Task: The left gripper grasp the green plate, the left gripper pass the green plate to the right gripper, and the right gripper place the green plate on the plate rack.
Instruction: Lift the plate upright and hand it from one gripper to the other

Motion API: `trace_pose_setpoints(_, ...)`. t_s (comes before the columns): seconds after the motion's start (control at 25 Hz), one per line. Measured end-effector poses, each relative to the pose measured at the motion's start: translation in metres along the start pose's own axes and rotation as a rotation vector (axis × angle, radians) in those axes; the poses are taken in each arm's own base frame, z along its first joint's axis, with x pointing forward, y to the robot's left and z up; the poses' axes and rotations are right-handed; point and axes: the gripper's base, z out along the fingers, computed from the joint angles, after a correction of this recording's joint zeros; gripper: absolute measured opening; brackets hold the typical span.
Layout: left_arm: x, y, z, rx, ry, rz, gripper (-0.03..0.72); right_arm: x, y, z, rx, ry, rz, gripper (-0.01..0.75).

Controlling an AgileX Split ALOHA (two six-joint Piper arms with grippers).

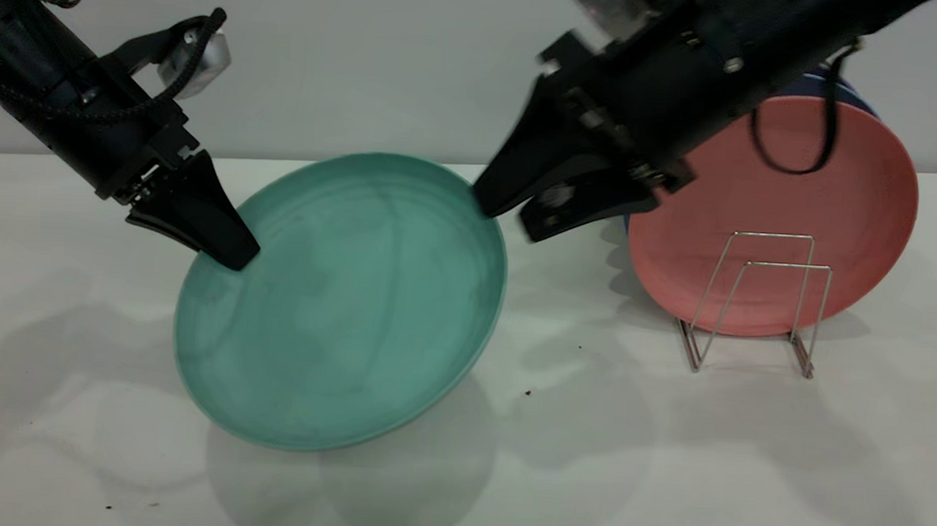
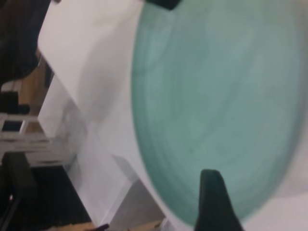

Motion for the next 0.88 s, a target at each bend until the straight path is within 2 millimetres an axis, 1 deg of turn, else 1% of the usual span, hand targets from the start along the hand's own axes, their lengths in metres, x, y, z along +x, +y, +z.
trace_pose_setpoints(0.16,-0.003,-0.003,0.002,0.014,-0.017,0.013,0.020,-0.001,-0.005,-0.002,0.005,-0.006,0.009,0.496)
trace_pose_setpoints(0.44,-0.009,-0.010,0.007,0.035,-0.038,0.032,0.020,0.004,-0.018,0.011,-0.004,0.012,0.057,0.496)
trace_pose_setpoints(0.64,-0.014,-0.020,0.015,0.049,-0.041,0.049,0.020,0.001,-0.018,0.013,-0.030,-0.028,0.100,0.493)
trace_pose_setpoints(0.76,-0.019,-0.025,0.021,0.042,-0.044,0.066,0.020,0.001,-0.018,0.013,-0.030,-0.029,0.101,0.468)
trace_pose_setpoints(0.88,-0.020,-0.027,0.022,0.045,-0.052,0.068,0.020,0.002,-0.019,0.013,-0.021,-0.021,0.090,0.410)
